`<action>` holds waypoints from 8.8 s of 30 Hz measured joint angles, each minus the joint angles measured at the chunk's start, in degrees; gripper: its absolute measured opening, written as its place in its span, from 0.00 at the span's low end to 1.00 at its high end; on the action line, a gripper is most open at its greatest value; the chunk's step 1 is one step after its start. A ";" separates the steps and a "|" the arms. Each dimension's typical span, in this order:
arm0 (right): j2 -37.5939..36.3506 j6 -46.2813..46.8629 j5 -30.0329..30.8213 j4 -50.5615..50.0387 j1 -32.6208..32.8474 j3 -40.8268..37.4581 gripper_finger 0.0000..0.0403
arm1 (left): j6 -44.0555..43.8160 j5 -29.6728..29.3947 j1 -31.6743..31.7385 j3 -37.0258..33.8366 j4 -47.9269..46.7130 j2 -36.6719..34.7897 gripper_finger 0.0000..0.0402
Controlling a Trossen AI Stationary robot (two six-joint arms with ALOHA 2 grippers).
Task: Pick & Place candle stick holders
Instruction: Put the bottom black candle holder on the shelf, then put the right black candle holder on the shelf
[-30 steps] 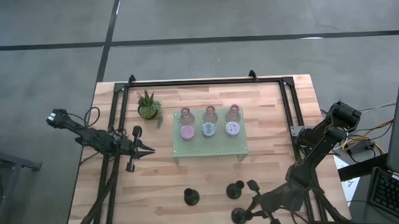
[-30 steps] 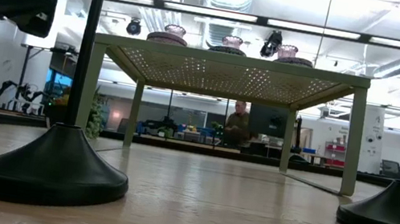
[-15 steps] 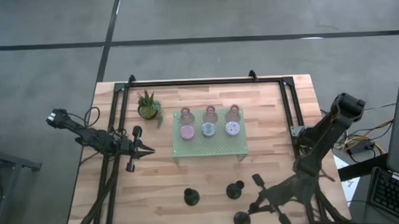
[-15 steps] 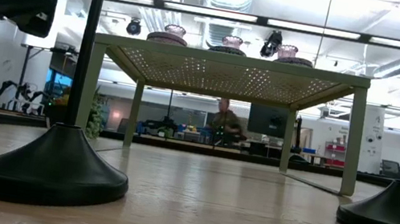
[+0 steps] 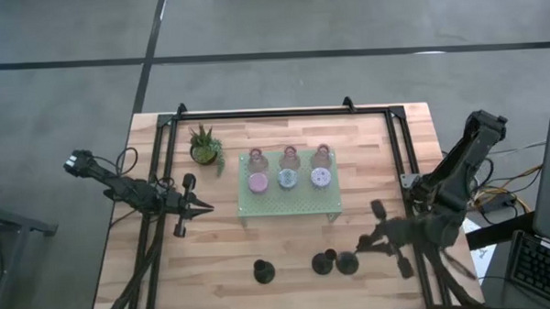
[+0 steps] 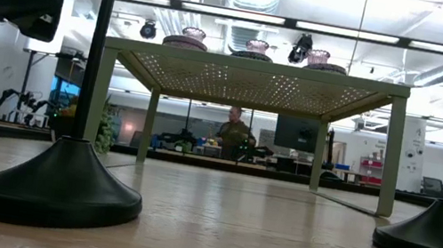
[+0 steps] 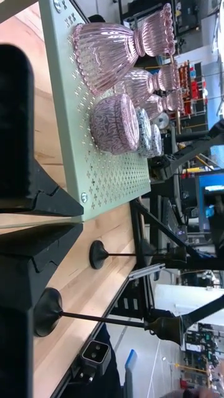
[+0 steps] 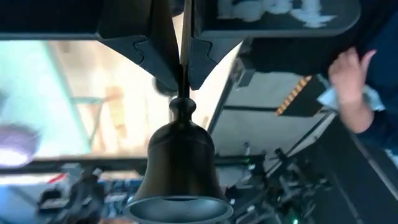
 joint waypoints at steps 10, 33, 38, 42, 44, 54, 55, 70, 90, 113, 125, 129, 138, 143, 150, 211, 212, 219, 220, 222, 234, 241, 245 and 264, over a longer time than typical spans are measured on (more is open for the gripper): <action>-10.06 -6.34 8.24 -7.01 -1.78 0.00 0.04 | 0.00 0.01 0.01 -0.02 -0.02 0.00 0.08; -3.35 -13.10 -0.22 -13.33 -20.83 12.78 0.04 | 0.02 0.02 -0.01 -0.02 -0.04 0.00 0.08; -3.26 -13.44 -3.03 -13.31 -24.39 11.99 0.04 | 0.00 0.02 -0.01 -0.02 -0.04 0.00 0.08; -3.25 -12.75 -3.83 -13.23 -26.40 11.42 0.04 | 0.00 0.02 0.01 -0.01 -0.04 0.00 0.08; -2.97 -12.97 -4.68 -12.93 -27.25 11.17 0.04 | 0.00 0.02 -0.01 -0.02 -0.04 0.00 0.08; -2.78 -12.17 -4.84 -12.95 -29.25 9.51 0.04 | 0.01 0.02 0.00 -0.02 -0.04 -0.01 0.08; -2.80 -12.06 -4.84 -12.78 -29.29 9.51 0.04 | 0.00 0.02 0.01 -0.02 -0.04 -0.01 0.08; -0.87 -12.52 -4.62 -10.44 -31.30 8.79 0.04 | 0.01 -0.01 0.00 -0.01 -0.07 0.00 0.08; -0.53 -12.33 -4.58 -10.85 -31.26 8.75 0.08 | 0.00 0.00 -0.01 0.01 -0.07 -0.02 0.08; -2.06 -10.97 -10.42 -15.31 -31.06 10.82 0.41 | 0.01 -0.01 0.01 -0.02 -0.07 -0.01 0.08; -2.11 -8.85 -10.22 -22.57 -31.10 12.41 0.42 | 0.02 0.01 -0.02 -0.01 -0.07 -0.01 0.08; -2.14 -5.46 -10.83 -28.22 -30.64 13.49 0.43 | 0.01 0.01 -0.01 -0.02 -0.07 -0.01 0.08; -1.89 4.49 -17.50 -32.27 -23.65 10.74 0.41 | 0.02 0.02 -0.01 -0.02 -0.07 -0.02 0.08; 0.61 6.63 -17.75 -24.97 -15.43 7.22 0.39 | 0.01 0.02 0.01 -0.02 -0.07 -0.01 0.08; 10.63 9.31 -16.18 -13.41 -10.79 3.63 0.37 | 0.02 0.01 -0.01 -0.02 -0.08 -0.02 0.08; 23.91 4.55 6.42 11.49 -9.45 3.63 0.03 | 0.02 0.02 -0.02 -0.02 -0.20 0.00 0.08; 23.91 4.38 7.00 11.58 -9.57 3.63 0.03 | 0.00 0.00 0.01 -0.01 -0.18 -0.01 0.08; 23.91 2.50 8.04 11.84 -11.30 4.83 0.03 | 0.00 0.02 0.01 0.00 -0.20 -0.02 0.08; 23.91 2.04 8.04 11.97 -11.53 5.30 0.03 | 0.02 0.02 0.01 -0.02 -0.20 -0.02 0.08; 23.91 0.64 8.03 12.31 -11.95 6.50 0.03 | 0.02 0.02 0.01 0.01 -0.20 0.00 0.08; 23.91 -1.54 9.53 12.68 -17.28 12.59 0.03 | 0.00 0.02 -0.01 0.00 -0.20 -0.01 0.08; 25.20 0.82 9.49 12.06 -18.94 14.43 0.03 | 0.02 0.02 0.01 0.00 -0.20 -0.02 0.08; 28.14 0.86 10.90 5.37 -18.99 19.84 0.03 | 0.01 0.01 -0.01 -0.01 -0.16 0.00 0.08; 33.99 3.51 22.77 -15.95 -19.40 37.40 0.03 | 0.01 0.01 -0.01 -0.02 -0.13 0.00 0.08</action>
